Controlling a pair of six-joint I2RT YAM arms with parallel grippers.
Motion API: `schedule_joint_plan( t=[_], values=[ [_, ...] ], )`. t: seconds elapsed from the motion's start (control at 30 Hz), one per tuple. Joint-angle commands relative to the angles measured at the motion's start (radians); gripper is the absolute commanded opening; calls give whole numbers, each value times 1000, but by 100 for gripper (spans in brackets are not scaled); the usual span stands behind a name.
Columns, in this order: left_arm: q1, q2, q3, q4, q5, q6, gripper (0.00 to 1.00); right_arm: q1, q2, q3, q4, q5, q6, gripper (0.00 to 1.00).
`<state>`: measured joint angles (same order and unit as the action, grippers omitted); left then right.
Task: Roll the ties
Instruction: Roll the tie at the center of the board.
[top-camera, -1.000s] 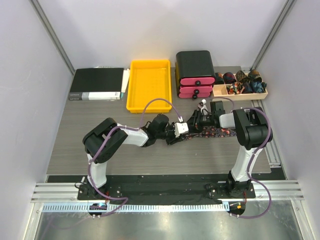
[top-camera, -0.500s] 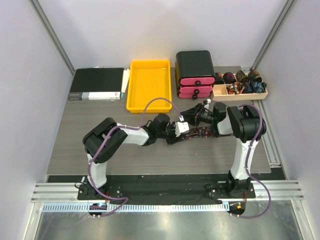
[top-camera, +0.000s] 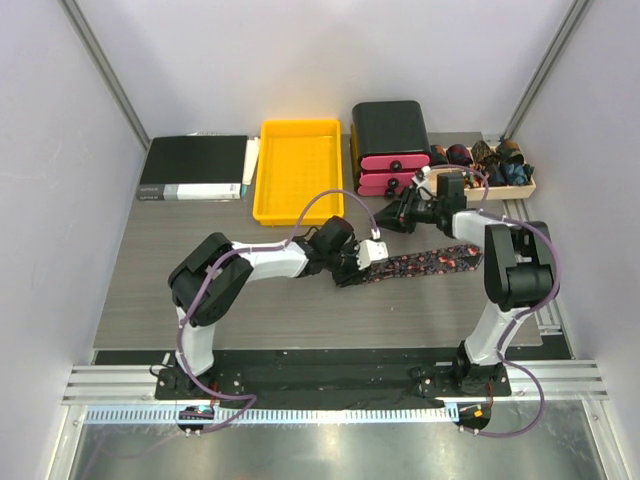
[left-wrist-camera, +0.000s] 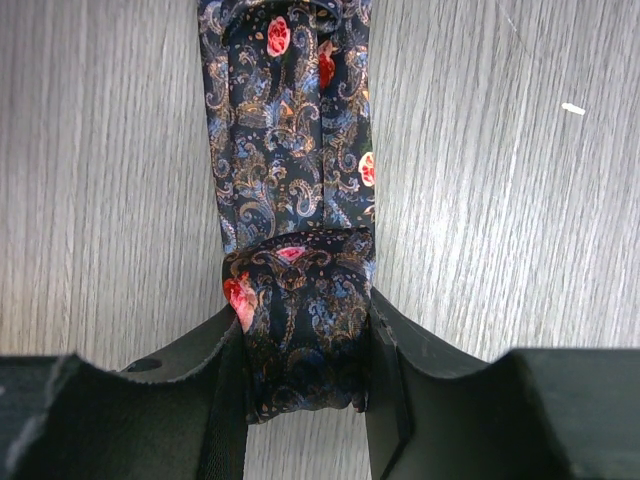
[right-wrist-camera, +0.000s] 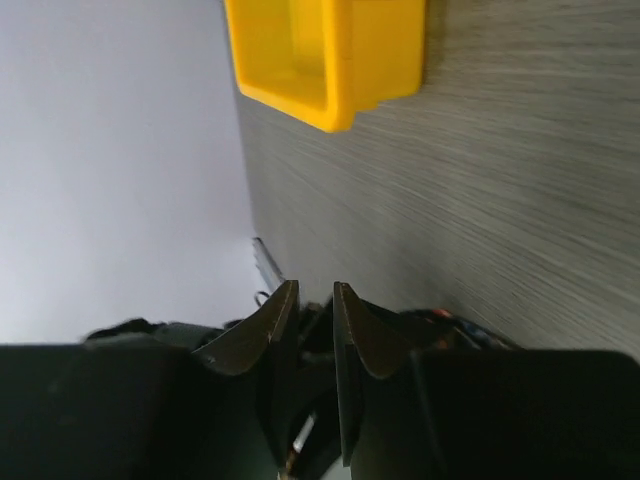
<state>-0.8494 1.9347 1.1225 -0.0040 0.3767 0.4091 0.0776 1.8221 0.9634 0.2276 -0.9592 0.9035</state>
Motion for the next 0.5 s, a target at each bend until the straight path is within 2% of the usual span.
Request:
schedule_joint_plan(
  t=[0.0,0.13,0.23,0.33,0.47],
  values=[
    [-4,92,13,-332,-56,14,3,-64,-47,-3,-506,20,-420,25],
    [-4,113,56,-375,-65,20,4,-90,-55,-58,-524,-56,-466,23],
    [-5,125,76,-404,-58,25,5,-88,-63,-94,-470,-73,-463,24],
    [-4,144,95,-424,-53,27,6,-85,-78,-138,-372,-76,-425,27],
    [-5,153,105,-435,-50,28,7,-78,-112,-270,-60,-78,-253,32]
  ],
)
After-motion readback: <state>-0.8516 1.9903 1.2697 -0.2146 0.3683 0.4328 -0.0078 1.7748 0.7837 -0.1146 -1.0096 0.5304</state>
